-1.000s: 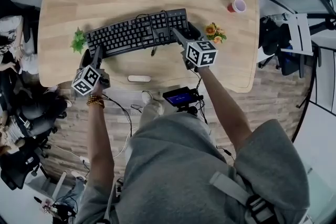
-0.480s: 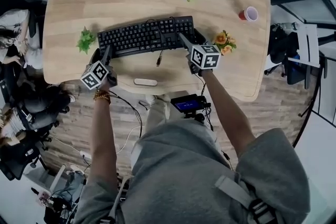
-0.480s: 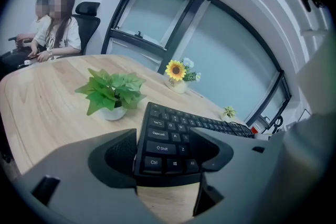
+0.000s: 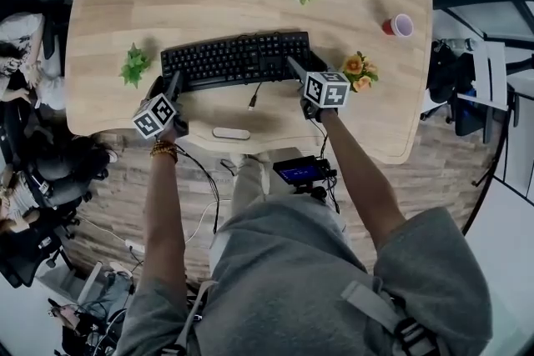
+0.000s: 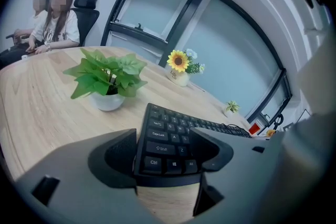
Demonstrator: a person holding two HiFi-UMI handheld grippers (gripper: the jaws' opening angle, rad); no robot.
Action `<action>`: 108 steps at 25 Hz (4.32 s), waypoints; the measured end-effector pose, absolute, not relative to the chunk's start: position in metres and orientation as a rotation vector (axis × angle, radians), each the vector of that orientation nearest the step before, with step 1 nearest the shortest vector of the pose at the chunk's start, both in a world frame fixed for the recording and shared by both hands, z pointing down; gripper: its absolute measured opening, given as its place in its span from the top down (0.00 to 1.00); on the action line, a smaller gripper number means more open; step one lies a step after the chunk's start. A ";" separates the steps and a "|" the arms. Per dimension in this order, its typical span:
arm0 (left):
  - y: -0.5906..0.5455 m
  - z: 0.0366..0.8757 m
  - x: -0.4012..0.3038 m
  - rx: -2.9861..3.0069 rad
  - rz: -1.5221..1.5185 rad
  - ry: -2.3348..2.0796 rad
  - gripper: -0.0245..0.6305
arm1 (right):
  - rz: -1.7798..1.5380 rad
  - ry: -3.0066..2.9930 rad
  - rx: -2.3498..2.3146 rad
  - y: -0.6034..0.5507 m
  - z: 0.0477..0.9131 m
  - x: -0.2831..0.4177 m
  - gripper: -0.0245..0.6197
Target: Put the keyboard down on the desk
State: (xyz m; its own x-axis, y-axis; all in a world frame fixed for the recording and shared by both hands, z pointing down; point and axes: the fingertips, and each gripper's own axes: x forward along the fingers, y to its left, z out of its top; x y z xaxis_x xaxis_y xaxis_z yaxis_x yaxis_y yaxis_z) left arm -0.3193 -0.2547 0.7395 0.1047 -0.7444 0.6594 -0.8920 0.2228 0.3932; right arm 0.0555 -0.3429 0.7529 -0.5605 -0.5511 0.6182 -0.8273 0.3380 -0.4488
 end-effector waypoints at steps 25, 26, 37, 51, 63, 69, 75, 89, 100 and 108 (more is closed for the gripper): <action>-0.275 0.683 -0.296 1.783 0.287 -1.663 0.49 | 0.762 -2.275 1.232 -0.353 0.700 0.046 0.49; -0.279 0.670 -0.291 1.822 0.288 -1.670 0.49 | 0.730 -2.301 1.238 -0.356 0.686 0.042 0.49; -0.288 0.485 -0.245 2.250 0.195 -1.853 0.49 | 0.270 -2.625 1.269 -0.340 0.504 -0.007 0.49; -0.190 0.339 -0.182 2.580 -0.003 -1.977 0.51 | -0.174 -2.842 1.403 -0.207 0.335 -0.027 0.50; -0.110 0.324 -0.152 2.654 -0.111 -2.020 0.77 | -0.231 -2.855 1.420 -0.111 0.340 -0.038 0.59; -0.092 0.346 -0.153 2.604 -0.082 -2.052 0.86 | -0.187 -2.830 1.440 -0.094 0.363 -0.033 0.64; -0.080 0.370 -0.161 2.563 -0.067 -2.057 0.91 | -0.134 -2.796 1.438 -0.084 0.394 -0.028 0.72; -0.084 0.421 -0.180 2.490 0.018 -2.016 0.94 | -0.098 -2.700 1.433 -0.087 0.435 -0.023 0.90; -0.103 0.444 -0.196 2.434 0.083 -2.001 0.94 | -0.035 -2.624 1.429 -0.113 0.460 -0.017 0.95; -0.120 0.470 -0.206 2.361 0.165 -1.975 0.94 | 0.037 -2.598 1.400 -0.139 0.480 -0.015 0.95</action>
State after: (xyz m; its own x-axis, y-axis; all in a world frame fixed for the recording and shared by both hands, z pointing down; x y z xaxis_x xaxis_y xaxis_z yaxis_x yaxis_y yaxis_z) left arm -0.2061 -0.1205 0.4699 0.1739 -0.9775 0.1195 -0.9838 -0.1779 -0.0236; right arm -0.0152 -0.1387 0.4804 -0.5363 -0.8250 0.1780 -0.8297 0.5540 0.0678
